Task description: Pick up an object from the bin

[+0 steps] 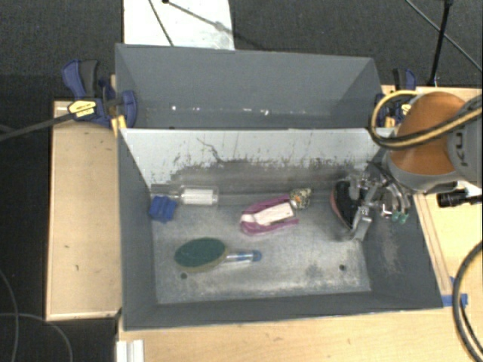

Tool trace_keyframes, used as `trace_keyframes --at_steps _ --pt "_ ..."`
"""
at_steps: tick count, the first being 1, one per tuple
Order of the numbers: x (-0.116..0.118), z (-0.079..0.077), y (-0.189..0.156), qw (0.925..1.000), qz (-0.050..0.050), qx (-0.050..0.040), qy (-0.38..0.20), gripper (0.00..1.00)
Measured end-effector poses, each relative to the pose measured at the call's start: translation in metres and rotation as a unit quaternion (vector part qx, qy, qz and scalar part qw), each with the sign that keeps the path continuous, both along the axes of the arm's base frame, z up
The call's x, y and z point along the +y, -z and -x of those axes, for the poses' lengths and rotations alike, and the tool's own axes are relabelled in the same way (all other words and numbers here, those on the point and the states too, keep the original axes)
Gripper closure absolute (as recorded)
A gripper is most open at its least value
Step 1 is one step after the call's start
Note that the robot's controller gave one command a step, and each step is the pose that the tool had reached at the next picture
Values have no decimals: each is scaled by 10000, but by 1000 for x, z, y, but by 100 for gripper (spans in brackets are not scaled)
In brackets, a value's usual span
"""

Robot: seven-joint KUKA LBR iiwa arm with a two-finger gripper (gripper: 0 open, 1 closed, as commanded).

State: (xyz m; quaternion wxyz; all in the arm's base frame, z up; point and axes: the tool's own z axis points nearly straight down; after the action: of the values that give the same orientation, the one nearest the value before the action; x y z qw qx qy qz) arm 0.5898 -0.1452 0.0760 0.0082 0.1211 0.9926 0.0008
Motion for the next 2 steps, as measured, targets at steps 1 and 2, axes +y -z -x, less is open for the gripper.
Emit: trace_keyframes --at_steps 1,2 --pt "-1 2 1 10000 2 46 -16 100" --pt "4 17 -7 9997 -10 116 205 100"
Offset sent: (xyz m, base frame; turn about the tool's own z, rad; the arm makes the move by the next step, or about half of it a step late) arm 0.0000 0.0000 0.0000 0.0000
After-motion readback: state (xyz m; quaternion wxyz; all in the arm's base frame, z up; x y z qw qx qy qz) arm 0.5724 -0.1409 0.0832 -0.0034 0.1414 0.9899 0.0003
